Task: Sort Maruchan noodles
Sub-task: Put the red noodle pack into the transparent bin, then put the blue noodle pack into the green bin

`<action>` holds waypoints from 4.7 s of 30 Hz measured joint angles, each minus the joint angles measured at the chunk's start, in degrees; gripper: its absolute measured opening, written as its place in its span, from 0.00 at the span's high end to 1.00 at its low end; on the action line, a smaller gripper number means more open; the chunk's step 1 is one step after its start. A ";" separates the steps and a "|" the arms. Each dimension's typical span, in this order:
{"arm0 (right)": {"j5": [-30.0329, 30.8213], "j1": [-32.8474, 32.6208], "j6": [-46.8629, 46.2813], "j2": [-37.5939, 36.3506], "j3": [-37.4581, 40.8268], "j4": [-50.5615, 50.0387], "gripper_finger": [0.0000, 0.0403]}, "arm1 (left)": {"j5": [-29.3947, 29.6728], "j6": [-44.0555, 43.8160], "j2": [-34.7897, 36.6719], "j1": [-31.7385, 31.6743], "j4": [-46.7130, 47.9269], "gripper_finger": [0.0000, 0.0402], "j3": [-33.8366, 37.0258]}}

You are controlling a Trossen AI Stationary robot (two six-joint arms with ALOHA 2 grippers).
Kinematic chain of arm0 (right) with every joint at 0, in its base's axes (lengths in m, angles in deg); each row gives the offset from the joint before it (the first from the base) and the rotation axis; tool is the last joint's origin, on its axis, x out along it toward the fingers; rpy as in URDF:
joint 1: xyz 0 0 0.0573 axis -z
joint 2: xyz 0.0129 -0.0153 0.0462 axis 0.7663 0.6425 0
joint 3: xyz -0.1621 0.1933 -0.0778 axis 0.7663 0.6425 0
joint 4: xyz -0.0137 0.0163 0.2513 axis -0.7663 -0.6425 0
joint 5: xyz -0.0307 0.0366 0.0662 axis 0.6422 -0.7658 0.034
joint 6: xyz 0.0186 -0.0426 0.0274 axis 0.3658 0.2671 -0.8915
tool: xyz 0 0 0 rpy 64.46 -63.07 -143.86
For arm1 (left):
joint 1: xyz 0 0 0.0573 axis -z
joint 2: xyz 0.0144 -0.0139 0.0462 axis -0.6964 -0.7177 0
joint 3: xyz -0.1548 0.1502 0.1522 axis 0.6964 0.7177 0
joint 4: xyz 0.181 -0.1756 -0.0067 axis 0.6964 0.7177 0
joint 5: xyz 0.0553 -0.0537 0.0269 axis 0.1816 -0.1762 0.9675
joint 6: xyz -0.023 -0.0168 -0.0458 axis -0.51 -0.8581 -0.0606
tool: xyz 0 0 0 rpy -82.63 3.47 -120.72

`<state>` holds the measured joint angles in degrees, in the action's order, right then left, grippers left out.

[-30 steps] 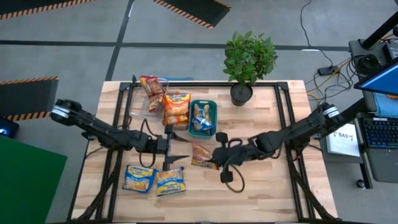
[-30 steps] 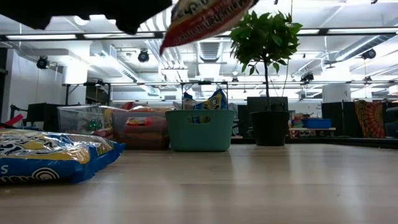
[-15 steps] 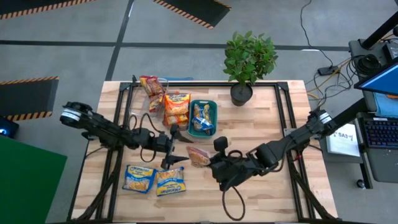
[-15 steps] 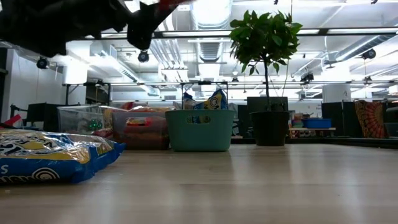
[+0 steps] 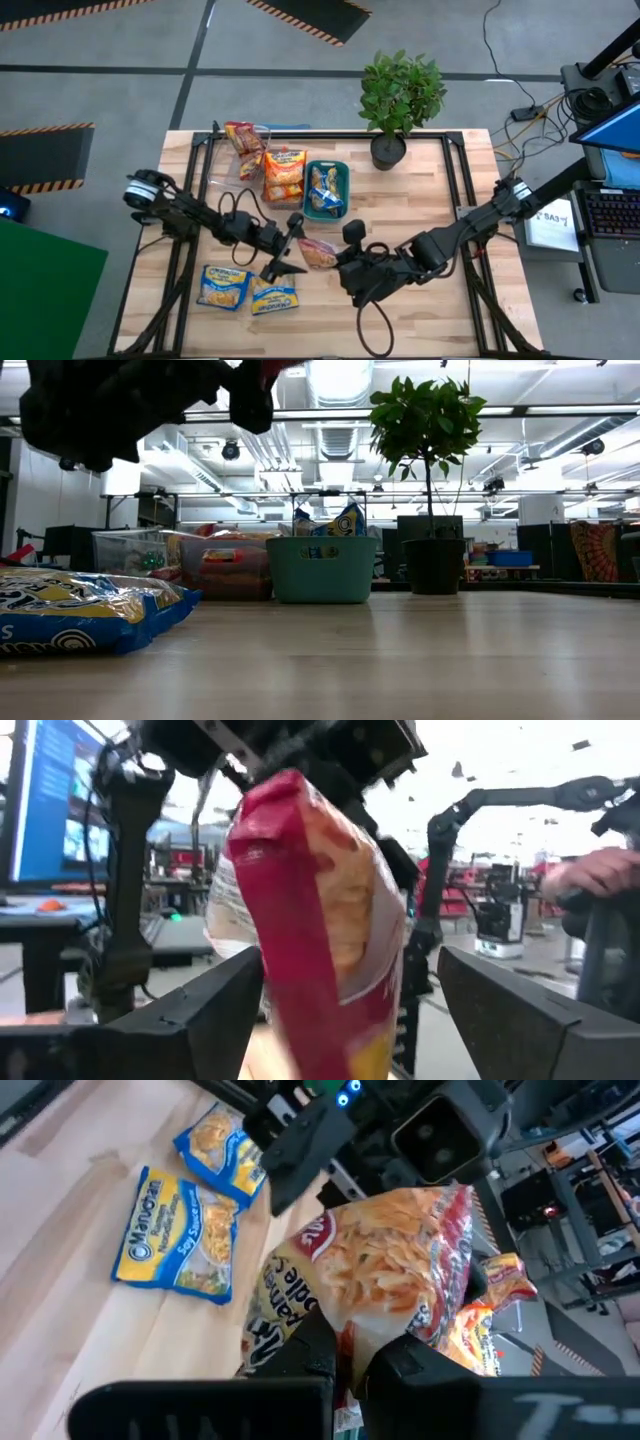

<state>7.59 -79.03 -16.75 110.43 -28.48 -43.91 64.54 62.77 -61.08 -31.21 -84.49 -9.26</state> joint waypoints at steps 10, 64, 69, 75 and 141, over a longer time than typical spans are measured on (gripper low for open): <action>0.06 0.04 0.27 1.30 0.02 -0.95 0.98 | 2.43 -0.05 0.45 -0.07 1.05 0.49 0.05; 0.26 9.20 -23.63 -13.08 0.24 -17.28 0.45 | 59.64 -26.39 32.63 -30.09 148.34 0.91 -28.79; 0.26 9.20 -23.47 -9.15 0.24 -17.31 0.45 | 54.99 -18.26 29.10 -42.17 147.48 0.91 -28.77; 0.22 9.18 -23.45 -5.51 0.28 -18.05 0.45 | 39.41 -7.22 22.83 -56.51 146.34 0.91 -33.36; 4.73 4.90 -39.31 -3.10 6.18 -20.36 0.45 | 42.86 -6.15 12.76 -50.75 152.22 0.61 -38.00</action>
<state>12.32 -74.14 -56.05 107.33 -22.30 -64.27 107.40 56.62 -48.33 -81.96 67.73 -47.26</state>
